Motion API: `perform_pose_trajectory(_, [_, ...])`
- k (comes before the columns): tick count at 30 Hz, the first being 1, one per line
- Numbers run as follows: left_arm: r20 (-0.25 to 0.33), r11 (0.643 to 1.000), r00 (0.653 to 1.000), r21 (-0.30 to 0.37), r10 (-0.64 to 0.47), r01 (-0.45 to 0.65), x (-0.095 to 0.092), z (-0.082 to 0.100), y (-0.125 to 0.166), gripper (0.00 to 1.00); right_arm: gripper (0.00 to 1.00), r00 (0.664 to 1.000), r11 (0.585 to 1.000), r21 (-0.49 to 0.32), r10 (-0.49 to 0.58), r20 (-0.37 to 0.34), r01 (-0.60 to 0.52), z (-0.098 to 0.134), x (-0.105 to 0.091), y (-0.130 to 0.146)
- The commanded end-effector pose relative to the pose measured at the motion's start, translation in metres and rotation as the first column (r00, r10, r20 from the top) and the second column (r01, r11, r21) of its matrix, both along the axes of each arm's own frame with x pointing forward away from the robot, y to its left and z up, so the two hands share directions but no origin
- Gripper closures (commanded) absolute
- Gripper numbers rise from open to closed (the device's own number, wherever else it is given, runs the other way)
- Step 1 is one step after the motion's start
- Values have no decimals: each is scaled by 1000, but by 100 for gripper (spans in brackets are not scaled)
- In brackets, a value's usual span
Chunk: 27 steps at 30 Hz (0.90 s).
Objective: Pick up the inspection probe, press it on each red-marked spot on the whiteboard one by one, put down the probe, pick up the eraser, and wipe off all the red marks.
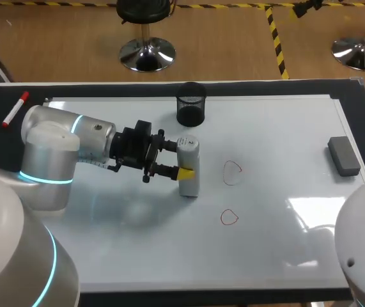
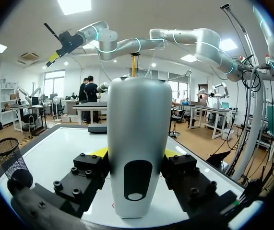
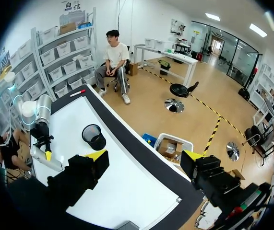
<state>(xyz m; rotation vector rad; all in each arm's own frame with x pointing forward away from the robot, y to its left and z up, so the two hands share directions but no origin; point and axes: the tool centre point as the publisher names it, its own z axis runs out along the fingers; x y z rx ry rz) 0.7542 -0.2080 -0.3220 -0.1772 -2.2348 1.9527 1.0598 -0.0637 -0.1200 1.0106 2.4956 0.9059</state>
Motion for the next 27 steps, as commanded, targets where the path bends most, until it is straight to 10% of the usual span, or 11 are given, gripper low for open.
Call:
perform_pose_trajectory(1, [0,1000,1000,-3,0,0,-2,-7,1,100,0,999,999,-37,-3,-39,1,3,1,1])
perform_pose_trajectory(27, [0,1000,1000,-3,0,0,-2,-7,1,100,0,967,967,-73,-248,-54,244,4,-34,-28])
